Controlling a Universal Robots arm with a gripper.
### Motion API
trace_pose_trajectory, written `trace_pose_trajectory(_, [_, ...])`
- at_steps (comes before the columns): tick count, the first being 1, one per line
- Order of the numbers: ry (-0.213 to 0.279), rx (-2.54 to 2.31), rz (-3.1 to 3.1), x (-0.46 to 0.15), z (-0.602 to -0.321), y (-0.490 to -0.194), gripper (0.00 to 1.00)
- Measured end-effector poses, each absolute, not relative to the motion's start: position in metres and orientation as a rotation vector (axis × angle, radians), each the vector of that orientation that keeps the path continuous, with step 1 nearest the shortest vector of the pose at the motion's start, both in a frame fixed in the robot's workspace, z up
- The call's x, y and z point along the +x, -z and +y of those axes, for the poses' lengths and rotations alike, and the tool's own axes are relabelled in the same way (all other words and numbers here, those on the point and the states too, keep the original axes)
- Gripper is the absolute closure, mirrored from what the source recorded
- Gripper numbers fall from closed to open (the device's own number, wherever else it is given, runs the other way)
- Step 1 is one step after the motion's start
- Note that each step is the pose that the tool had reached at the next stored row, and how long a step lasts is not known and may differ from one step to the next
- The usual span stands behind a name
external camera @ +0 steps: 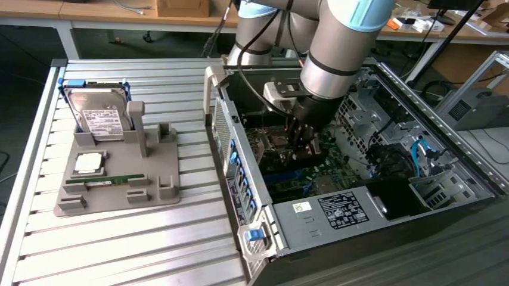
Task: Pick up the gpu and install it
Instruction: 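Insert the gpu into the slot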
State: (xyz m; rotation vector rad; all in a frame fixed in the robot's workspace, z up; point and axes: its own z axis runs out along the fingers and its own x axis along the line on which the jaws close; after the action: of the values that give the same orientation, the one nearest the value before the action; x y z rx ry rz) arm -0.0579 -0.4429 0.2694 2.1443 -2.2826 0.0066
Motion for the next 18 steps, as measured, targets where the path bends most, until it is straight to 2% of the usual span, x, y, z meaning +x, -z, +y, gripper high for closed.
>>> trace_pose_trajectory(4, [-0.006, 2.144, -2.282, -0.053, -0.443, -0.275, 0.73])
trace_pose_trajectory(14, [-0.003, 2.145, -2.283, -0.052, -0.443, -0.319, 0.73])
trace_pose_trajectory(18, [-0.001, 2.146, -2.284, -0.052, -0.443, -0.321, 0.73])
